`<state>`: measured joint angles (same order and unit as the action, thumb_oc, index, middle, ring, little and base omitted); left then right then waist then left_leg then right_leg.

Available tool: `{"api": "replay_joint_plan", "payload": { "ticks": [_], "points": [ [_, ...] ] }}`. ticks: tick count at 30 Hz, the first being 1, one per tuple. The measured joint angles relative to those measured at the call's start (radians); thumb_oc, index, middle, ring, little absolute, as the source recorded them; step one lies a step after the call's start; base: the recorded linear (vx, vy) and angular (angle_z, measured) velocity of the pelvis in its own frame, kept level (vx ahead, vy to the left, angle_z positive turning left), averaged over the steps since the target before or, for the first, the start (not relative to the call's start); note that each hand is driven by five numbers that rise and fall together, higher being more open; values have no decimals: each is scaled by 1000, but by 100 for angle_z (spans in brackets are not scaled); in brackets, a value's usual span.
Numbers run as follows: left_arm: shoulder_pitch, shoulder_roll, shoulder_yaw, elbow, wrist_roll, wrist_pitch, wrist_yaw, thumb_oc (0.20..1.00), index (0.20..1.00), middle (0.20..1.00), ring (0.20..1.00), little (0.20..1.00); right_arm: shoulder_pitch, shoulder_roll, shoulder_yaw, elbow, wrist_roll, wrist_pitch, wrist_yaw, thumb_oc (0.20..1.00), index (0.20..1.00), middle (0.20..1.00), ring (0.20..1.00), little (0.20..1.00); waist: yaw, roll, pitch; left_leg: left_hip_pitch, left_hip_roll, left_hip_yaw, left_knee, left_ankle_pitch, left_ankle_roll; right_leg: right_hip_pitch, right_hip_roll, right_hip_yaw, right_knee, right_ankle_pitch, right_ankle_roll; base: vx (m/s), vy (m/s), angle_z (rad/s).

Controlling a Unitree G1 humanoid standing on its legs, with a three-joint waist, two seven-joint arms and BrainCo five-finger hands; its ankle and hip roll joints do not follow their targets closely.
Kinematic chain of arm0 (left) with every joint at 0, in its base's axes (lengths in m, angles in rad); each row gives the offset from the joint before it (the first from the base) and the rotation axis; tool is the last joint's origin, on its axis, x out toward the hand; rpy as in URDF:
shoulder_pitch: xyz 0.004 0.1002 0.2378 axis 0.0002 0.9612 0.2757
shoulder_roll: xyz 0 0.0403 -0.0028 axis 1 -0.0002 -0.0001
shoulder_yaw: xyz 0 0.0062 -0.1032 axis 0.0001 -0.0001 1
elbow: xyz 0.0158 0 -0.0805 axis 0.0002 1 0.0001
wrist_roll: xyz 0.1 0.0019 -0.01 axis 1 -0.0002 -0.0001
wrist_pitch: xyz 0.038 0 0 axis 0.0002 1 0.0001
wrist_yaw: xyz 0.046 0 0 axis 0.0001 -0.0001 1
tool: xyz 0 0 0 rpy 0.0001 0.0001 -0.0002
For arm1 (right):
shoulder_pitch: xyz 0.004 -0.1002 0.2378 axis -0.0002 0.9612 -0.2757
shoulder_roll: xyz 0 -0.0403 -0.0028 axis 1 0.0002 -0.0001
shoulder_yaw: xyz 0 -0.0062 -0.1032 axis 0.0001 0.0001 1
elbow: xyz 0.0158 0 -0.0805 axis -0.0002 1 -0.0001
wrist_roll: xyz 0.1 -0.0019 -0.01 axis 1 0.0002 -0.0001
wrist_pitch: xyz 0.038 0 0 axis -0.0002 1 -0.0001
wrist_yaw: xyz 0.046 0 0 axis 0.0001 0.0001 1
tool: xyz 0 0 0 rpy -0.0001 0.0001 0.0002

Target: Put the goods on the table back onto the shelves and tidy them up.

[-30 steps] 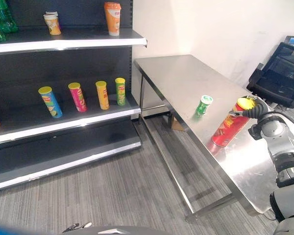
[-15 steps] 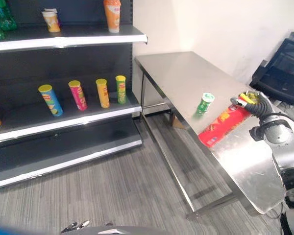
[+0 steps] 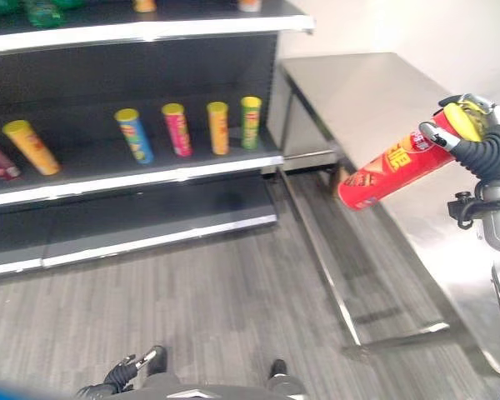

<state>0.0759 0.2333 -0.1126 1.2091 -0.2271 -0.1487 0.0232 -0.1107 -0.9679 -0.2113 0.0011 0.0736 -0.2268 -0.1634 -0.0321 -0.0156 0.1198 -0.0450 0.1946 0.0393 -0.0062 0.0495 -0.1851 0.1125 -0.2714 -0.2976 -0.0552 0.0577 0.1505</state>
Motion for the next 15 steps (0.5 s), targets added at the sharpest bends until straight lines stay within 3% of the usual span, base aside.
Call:
{"api": "replay_joint_plan", "payload": {
  "ticks": [1, 2, 5, 7, 8, 9, 10, 12, 13, 15],
  "points": [
    [1, 18, -3, -10, 15, -3, 1, 1000, 1000, 1000, 1000, 1000, 6, 10, 40, -11, -12, -1, 2, 200, 200, 200, 200, 200, 3, -46, -13, -4, -56, 17, 14, -7, 25, -17, -61, 23, 25, 4, 0, 41, 339, -11],
    [3, 35, -9, -18, 19, -1, 1, 1000, 1000, 1000, 1000, 1000, -4, 9, 89, -24, -32, 5, 7, 200, 200, 200, 200, 200, 7, -52, -21, 3, -88, 36, 7, -10, 52, -39, -105, 41, 61, 37, 7, 57, 332, -1],
    [6, 90, -19, -50, 54, -2, -3, 1000, 1000, 1000, 1000, 1000, -34, 21, 200, -47, -59, 7, 22, 200, 200, 200, 200, 200, 14, -64, -21, 28, -135, 40, -34, 12, 121, -81, -145, 76, 120, 164, -24, 125, 353, 13],
    [-6, 110, -18, -48, 60, -4, -8, 1000, 1000, 1000, 1000, 1000, -38, 26, 218, -75, -73, 3, 49, 200, 200, 200, 200, 200, 33, -53, -16, 48, -165, 10, -52, 7, 170, -166, -142, 181, 290, 185, -18, 179, 321, 58],
    [-20, 113, -19, -19, 77, 2, -9, 1000, 1000, 1000, 1000, 1000, -34, 18, 253, -102, -74, 1, 62, 200, 200, 200, 200, 200, -11, -14, -9, 68, -147, -57, -88, 30, 194, -195, -28, 296, 439, 26, 11, 169, 192, 79],
    [-12, 117, -16, -27, 77, -4, -8, 1000, 1000, 1000, 1000, 1000, -78, 24, 273, -113, -74, -2, 81, 200, 200, 200, 200, 200, 21, -24, -12, 72, -154, -51, -89, 20, 210, -242, 18, 282, 411, -55, 20, 220, 223, 84],
    [-8, 115, -15, -15, 78, 0, -9, 1000, 1000, 1000, 1000, 1000, -127, 36, 306, -115, -74, -2, 82, 200, 200, 200, 200, 200, 19, -23, -11, 73, -148, -60, -88, 18, 211, -239, 77, 278, 330, -79, 8, 131, 65, 2],
    [-2, 91, -20, 3, 78, 7, -9, 1000, 1000, 1000, 1000, 1000, -283, 33, 430, -113, -75, -5, 86, 200, 200, 200, 200, 200, 16, -32, 4, 73, -154, -88, -88, 11, 217, -268, 204, 245, 98, -53, -6, 224, 88, 40],
    [-7, 82, -20, 9, 77, 7, -8, 1000, 1000, 1000, 1000, 1000, -323, 38, 474, -113, -76, -5, 87, 200, 200, 200, 200, 200, 21, -39, 10, 73, -155, -99, -88, 6, 214, -285, 241, 258, 37, -22, -8, 233, 70, 53],
    [-13, 66, -20, 18, 78, 7, -12, 1000, 1000, 1000, 1000, 1000, -346, 52, 515, -114, -80, -7, 98, 200, 200, 200, 200, 200, 21, -77, 26, 90, -182, -140, -94, -1, 203, -283, 247, 242, -48, 5, 5, 233, -19, 79]
  ]
}}
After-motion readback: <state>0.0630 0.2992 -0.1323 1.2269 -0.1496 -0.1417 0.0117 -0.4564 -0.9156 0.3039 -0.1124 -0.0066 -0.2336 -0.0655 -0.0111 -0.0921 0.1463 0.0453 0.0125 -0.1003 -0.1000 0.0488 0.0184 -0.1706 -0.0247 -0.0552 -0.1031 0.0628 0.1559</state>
